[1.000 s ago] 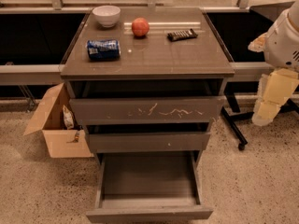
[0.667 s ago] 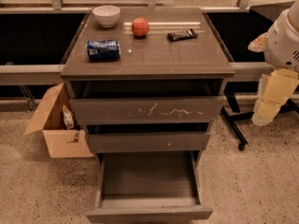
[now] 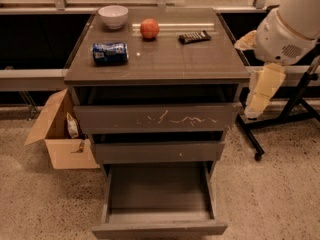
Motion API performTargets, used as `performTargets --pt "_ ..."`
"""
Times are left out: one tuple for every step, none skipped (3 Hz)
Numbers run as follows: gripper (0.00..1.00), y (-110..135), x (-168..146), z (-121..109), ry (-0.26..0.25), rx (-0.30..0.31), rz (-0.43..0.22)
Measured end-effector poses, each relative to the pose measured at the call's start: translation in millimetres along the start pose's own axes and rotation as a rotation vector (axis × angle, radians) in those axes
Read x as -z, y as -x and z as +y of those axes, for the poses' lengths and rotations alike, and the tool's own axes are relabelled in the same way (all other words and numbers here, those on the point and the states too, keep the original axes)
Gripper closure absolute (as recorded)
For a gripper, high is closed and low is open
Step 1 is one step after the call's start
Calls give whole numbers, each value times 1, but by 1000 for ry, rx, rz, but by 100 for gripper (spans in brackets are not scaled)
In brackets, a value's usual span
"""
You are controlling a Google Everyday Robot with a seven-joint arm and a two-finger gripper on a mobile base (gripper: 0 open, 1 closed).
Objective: Place pepsi can into bottom drawer
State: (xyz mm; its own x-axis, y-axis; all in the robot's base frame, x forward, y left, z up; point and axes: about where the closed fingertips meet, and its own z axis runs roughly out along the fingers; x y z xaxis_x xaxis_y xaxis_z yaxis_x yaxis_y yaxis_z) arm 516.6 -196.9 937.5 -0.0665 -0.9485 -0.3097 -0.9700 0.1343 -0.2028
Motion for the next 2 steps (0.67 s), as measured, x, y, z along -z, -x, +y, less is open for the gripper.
performTargets --pt "0 24 -23 -18 29 64 -57" --pt "0 54 -43 -30 21 107 -61"
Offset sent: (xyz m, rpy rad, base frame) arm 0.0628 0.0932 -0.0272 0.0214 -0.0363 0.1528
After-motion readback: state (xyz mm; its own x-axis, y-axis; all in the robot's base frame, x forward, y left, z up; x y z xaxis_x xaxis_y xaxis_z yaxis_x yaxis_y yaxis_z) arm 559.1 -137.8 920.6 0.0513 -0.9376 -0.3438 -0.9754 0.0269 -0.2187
